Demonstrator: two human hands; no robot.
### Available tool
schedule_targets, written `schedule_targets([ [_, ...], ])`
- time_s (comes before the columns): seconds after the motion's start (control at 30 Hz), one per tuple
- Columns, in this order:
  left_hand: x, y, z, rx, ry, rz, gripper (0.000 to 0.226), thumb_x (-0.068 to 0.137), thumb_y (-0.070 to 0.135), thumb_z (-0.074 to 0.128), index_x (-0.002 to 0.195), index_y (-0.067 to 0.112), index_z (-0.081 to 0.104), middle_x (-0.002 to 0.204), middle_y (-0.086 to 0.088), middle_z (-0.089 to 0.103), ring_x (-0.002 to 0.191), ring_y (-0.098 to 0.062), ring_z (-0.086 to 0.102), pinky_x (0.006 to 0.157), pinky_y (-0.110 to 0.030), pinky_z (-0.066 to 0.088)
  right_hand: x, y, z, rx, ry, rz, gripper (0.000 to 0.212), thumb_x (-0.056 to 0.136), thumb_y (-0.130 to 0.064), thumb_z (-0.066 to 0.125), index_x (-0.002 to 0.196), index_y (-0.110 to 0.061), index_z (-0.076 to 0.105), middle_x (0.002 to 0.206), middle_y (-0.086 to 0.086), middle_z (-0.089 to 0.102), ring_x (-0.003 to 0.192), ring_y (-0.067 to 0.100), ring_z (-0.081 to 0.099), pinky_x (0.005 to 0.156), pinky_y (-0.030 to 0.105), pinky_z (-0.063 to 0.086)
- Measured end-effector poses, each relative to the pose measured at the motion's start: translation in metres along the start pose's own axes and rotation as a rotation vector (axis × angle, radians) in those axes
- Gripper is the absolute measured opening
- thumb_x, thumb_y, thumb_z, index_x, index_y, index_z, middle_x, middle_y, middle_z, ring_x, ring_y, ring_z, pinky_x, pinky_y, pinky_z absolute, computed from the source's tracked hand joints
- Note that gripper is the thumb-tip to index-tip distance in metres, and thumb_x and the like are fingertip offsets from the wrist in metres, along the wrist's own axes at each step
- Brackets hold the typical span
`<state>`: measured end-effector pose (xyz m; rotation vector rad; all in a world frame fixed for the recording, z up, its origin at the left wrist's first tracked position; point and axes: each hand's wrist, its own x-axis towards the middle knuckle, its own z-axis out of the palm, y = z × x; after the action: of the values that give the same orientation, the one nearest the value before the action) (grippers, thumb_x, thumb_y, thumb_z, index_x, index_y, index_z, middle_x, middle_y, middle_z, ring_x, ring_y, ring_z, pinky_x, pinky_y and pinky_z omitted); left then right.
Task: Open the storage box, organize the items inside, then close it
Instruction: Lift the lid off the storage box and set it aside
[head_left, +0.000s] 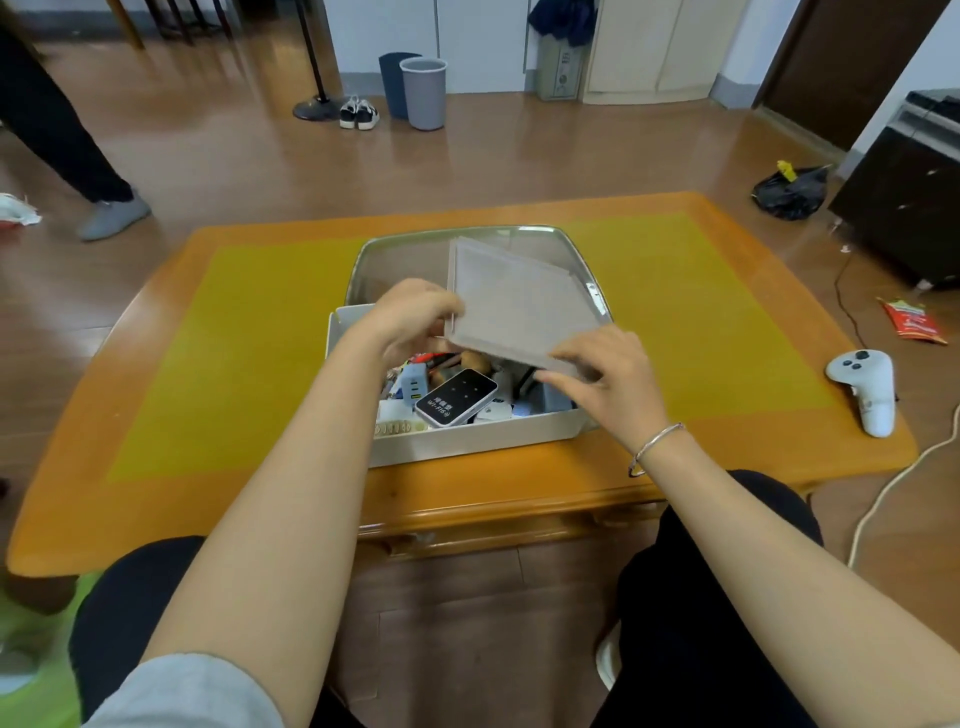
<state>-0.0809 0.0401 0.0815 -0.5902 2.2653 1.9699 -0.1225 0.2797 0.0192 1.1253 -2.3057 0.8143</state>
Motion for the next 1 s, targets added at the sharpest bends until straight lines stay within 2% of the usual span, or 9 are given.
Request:
schedule_targets([
  [0.07,-0.001,-0.012,0.002,0.076,0.029,-0.028,0.021,0.091,-0.003,0.048,0.108,0.001,0.059,0.097,-0.015,0.06,0.073,-0.02,0.058,0.054,-0.026,0.053,-0.006,-0.001,0.008,0.069,-0.098,0.111,0.035,0.084,-0.053,0.057,0.087,-0.02,0.07,0.087,-0.009,0.067,0.086,0.009,0.055,0.08,0.034,0.042],
  [0.2,-0.005,-0.038,0.002,0.15,0.029,-0.107,0.028,0.094,-0.003,0.044,0.112,0.015,0.056,0.096,-0.011,0.066,0.084,-0.022,0.065,0.068,-0.031,0.058,-0.009,0.014,0.022,0.181,-0.011,0.526,0.027,0.087,-0.03,0.061,0.109,-0.015,0.065,0.119,0.004,0.058,0.116,0.021,0.048,0.101,0.035,0.033],
  [0.33,-0.009,-0.058,-0.002,0.22,0.06,-0.15,0.031,0.094,-0.002,0.044,0.119,0.012,0.056,0.111,-0.014,0.063,0.107,-0.033,0.061,0.092,-0.045,0.052,-0.005,0.034,0.026,0.231,-0.185,0.96,0.047,0.089,-0.033,0.057,0.127,-0.005,0.05,0.122,0.012,0.055,0.114,0.03,0.051,0.094,0.037,0.042],
  [0.43,-0.012,-0.07,-0.003,0.306,0.085,-0.2,0.021,0.09,0.001,0.047,0.09,0.02,0.056,0.104,-0.011,0.064,0.102,-0.032,0.06,0.092,-0.045,0.052,-0.007,0.038,0.032,0.168,-0.249,0.952,0.033,0.095,-0.031,0.046,0.072,-0.009,0.055,0.071,0.007,0.057,0.076,0.031,0.053,0.056,0.029,0.035],
  [0.5,-0.012,-0.075,0.001,0.375,0.129,-0.205,0.017,0.087,0.004,0.048,0.08,0.017,0.055,0.098,-0.013,0.064,0.091,-0.029,0.06,0.085,-0.037,0.053,-0.009,0.036,0.035,0.115,-0.206,0.928,0.04,0.097,-0.025,0.042,0.059,-0.012,0.043,0.061,0.008,0.048,0.067,0.03,0.048,0.054,0.029,0.028],
  [0.6,-0.013,-0.077,0.014,0.448,0.304,-0.099,0.014,0.09,0.013,0.048,0.078,0.01,0.056,0.088,-0.012,0.06,0.081,-0.029,0.056,0.069,-0.03,0.045,-0.013,0.033,0.038,0.064,-0.127,0.888,0.035,0.099,-0.023,0.037,0.071,-0.006,0.051,0.072,0.014,0.054,0.067,0.031,0.049,0.059,0.03,0.032],
  [0.77,-0.017,-0.077,0.029,0.472,0.514,0.037,0.027,0.102,0.023,0.038,0.12,0.007,0.049,0.116,-0.016,0.061,0.108,-0.036,0.056,0.082,-0.034,0.043,-0.01,0.017,0.037,0.102,0.005,0.7,0.026,0.099,-0.016,0.036,0.077,-0.008,0.048,0.061,0.004,0.047,0.054,0.02,0.041,0.048,0.03,0.022],
  [0.9,-0.03,-0.082,0.021,0.529,0.757,0.122,0.027,0.101,0.016,0.037,0.126,0.012,0.046,0.119,-0.014,0.061,0.109,-0.035,0.056,0.074,-0.036,0.038,0.007,-0.001,0.042,0.215,0.015,0.621,0.024,0.099,-0.02,0.036,0.105,-0.01,0.057,0.079,0.004,0.06,0.065,0.018,0.051,0.058,0.026,0.031],
  [1.0,-0.037,-0.09,-0.001,0.537,0.776,0.114,0.042,0.097,0.01,0.035,0.139,0.016,0.038,0.125,-0.015,0.057,0.11,-0.04,0.054,0.079,-0.043,0.044,0.018,-0.018,0.05,0.275,-0.029,0.583,0.026,0.097,-0.023,0.037,0.111,-0.018,0.058,0.083,-0.004,0.063,0.071,0.015,0.057,0.061,0.025,0.038],
])
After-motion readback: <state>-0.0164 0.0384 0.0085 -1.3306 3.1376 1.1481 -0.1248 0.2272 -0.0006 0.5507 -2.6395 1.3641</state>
